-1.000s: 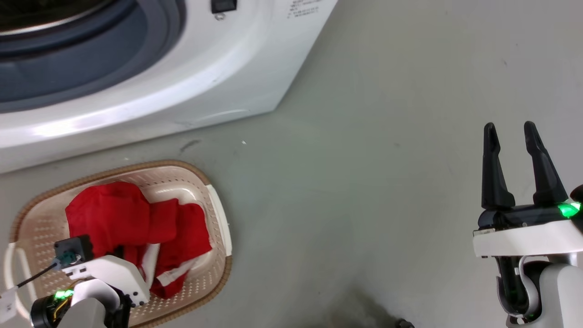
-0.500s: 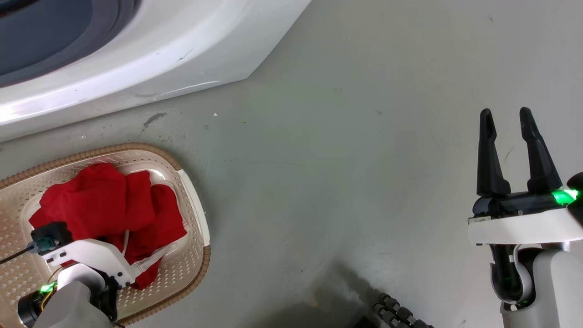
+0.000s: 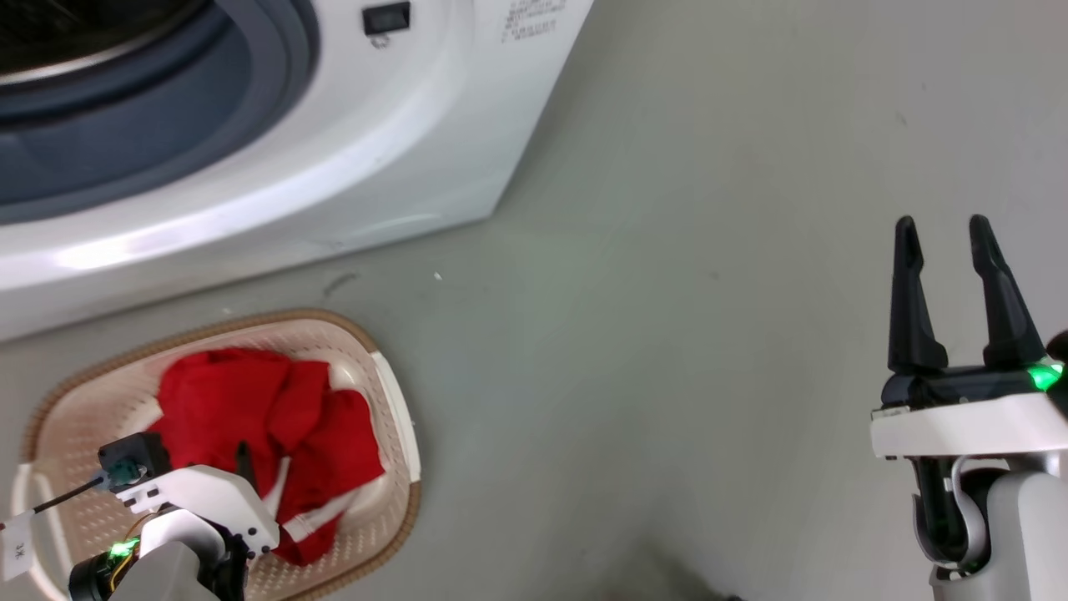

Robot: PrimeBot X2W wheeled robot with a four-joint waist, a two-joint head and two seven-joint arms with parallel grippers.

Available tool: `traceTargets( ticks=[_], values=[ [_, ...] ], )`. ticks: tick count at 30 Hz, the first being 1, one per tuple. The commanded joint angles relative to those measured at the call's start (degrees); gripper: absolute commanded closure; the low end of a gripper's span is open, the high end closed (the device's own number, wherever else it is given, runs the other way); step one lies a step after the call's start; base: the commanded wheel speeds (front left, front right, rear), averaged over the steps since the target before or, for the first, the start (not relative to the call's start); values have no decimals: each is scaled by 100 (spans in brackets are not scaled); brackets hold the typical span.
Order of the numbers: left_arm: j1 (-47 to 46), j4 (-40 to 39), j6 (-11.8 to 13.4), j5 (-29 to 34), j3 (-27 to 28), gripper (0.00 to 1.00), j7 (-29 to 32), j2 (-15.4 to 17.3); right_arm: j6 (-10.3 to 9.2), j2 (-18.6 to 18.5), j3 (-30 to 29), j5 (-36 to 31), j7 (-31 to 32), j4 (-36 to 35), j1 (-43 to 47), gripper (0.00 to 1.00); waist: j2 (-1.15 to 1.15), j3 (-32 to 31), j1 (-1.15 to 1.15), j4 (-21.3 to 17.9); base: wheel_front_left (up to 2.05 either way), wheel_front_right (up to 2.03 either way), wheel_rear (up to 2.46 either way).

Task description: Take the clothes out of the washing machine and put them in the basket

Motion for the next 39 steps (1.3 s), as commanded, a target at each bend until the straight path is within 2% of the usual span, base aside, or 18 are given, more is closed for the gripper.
traceTargets(
  ticks=[1, 10, 21, 29, 34, 39],
  values=[
    [65, -44, -10, 50, -46, 0, -56, -17, -2, -1, -37, 15, -4, -28, 79, 0, 0, -398, 0, 197, 0, 0, 0],
    [425, -805, 42, 236, -83, 0, -131, -175, -2, -3, -171, -223, 286, -140, 422, 0, 0, -1225, 0, 522, 0, 0, 0],
    [1394, -2865, 227, 859, 11, 0, -123, -473, -2, -3, -316, -511, 680, -366, 982, 0, 0, -2254, 0, 884, 0, 0, 0],
    [1934, -4711, 277, 1266, 136, 0, -124, -704, -2, -2, -436, -578, 878, -588, 1339, 0, 0, -2620, 0, 1133, 0, 0, 0],
    [2186, -5605, 347, 1545, 76, 0, -124, -722, -2, -1, -392, -656, 974, -686, 1496, 0, 0, -2805, 0, 1285, 0, 0, 0],
    [2579, -6167, 448, 1753, -20, 0, -124, -695, -2, -1, -297, -799, 1064, -753, 1634, 0, 0, -3008, 0, 1380, 0, 0, 0]
  ],
)
